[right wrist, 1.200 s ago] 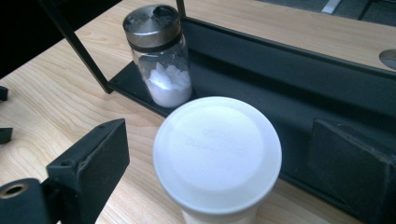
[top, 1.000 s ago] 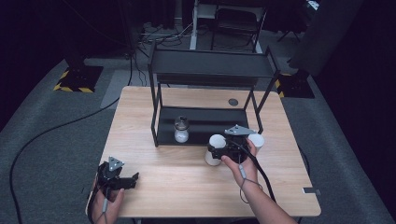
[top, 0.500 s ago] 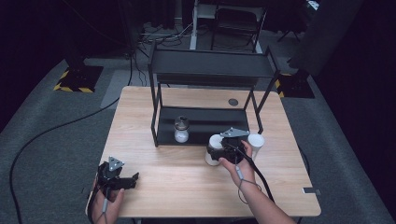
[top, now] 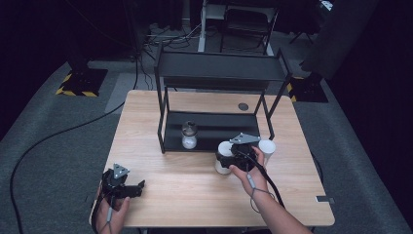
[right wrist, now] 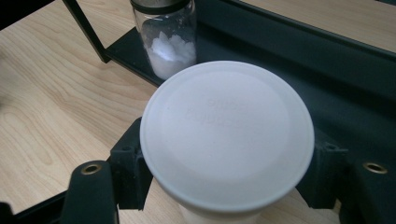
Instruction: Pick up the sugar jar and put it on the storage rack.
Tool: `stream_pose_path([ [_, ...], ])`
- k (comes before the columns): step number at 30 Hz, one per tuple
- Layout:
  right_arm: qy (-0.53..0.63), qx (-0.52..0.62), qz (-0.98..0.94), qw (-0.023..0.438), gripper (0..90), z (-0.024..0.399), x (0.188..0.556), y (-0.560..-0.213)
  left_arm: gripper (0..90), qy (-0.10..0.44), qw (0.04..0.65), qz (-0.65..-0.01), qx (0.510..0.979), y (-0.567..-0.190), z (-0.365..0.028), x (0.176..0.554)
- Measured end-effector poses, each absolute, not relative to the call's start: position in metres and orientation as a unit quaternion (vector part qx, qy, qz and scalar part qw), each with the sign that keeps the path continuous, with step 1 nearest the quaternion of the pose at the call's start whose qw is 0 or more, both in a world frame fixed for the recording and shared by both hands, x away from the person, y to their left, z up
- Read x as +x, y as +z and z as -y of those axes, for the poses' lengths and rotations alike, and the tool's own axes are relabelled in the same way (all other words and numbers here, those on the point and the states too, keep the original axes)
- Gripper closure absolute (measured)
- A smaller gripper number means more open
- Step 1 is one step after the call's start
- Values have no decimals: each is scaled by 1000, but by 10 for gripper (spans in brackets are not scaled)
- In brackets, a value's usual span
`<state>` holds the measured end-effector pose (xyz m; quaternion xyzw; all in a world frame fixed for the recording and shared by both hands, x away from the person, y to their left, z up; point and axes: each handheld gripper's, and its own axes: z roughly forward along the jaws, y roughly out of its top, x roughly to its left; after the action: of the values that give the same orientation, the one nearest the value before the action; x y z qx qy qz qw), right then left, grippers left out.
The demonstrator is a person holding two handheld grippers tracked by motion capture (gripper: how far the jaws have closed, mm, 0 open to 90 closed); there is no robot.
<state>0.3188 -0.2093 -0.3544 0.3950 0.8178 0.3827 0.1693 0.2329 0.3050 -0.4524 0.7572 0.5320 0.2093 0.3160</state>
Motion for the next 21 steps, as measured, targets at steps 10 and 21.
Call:
stream_pose_path([
  [10,392,389,-815,178,327,209,317,-337,21,209,315,-532,758,-452,-305,233],
  [21,405,386,-807,188,327,212,318,-315,19,209,315,-532,758,-452,-305,233],
])
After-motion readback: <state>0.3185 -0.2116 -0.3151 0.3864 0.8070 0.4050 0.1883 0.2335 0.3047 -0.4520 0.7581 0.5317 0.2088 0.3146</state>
